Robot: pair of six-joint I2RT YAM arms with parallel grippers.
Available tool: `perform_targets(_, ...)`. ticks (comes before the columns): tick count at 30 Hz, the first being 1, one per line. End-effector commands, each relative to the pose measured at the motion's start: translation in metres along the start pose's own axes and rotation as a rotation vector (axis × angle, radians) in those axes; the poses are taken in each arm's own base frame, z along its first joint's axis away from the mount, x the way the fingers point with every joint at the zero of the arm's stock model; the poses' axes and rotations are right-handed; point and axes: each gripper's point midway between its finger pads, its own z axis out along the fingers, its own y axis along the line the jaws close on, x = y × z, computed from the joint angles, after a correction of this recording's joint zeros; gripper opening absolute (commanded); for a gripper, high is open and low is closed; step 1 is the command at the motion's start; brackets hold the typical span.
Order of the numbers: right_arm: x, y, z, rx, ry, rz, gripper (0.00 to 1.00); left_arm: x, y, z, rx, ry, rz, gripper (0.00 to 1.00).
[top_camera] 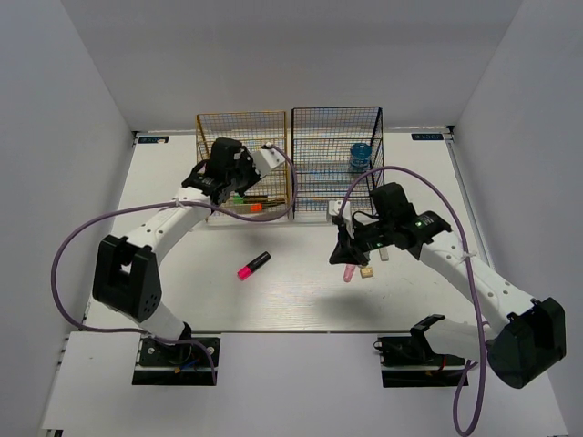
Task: Sort the stationery into containers
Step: Place the stationery into the container, then grab a piece of stationery with the left arm
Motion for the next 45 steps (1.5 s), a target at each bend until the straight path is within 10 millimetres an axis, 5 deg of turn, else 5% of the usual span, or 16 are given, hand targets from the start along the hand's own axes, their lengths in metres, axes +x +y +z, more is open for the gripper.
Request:
perform_targets(1,-0.002,-0.001,0.000,-0.006,-0.016,0.020,0.02,-0.049,0.019,-0.045,-0.103,-0.118,-0.086,0.00)
perform_targets(5,-0.001,-0.010,-0.001,0.033,0.000,0.073,0.00,-0.047,-0.040,-0.081,0.059,-0.040,-0.255,0.01)
perform_targets(6,-0.001,-0.009,-0.002,0.026,0.000,0.061,0.07,-0.050,-0.057,-0.088,0.108,-0.029,-0.286,0.09)
perform_targets(7,0.000,-0.007,-0.001,0.003,0.007,0.083,0.85,-0.021,-0.087,-0.099,0.197,0.107,-0.333,0.47)
perform_targets(9,0.002,0.003,-0.002,-0.050,0.022,0.057,0.91,-0.005,-0.120,-0.105,0.278,0.199,-0.386,0.63)
perform_targets(10,0.003,0.003,0.000,-0.069,0.025,0.065,0.91,0.018,-0.142,-0.113,0.323,0.304,-0.427,0.73)
perform_targets(11,0.003,0.001,0.001,-0.068,0.027,0.069,0.86,0.020,-0.160,-0.115,0.364,0.319,-0.420,0.79)
perform_targets(12,-0.001,-0.002,0.000,-0.063,0.030,0.067,0.69,0.028,-0.169,-0.116,0.359,0.350,-0.438,0.80)
perform_targets(13,0.004,-0.010,0.001,-0.031,0.065,0.077,0.01,0.051,-0.185,-0.115,0.367,0.414,-0.439,0.80)
perform_targets(20,0.021,-0.037,-0.008,0.109,0.129,0.064,0.00,0.085,-0.219,-0.099,0.302,0.504,-0.375,0.64)
perform_targets(32,0.021,-0.038,-0.013,0.074,0.085,0.130,0.00,0.100,-0.206,-0.071,0.153,0.523,-0.310,0.72)
perform_targets(45,0.018,-0.037,-0.020,0.054,0.039,0.161,0.00,0.118,-0.213,-0.041,0.238,0.559,-0.379,0.62)
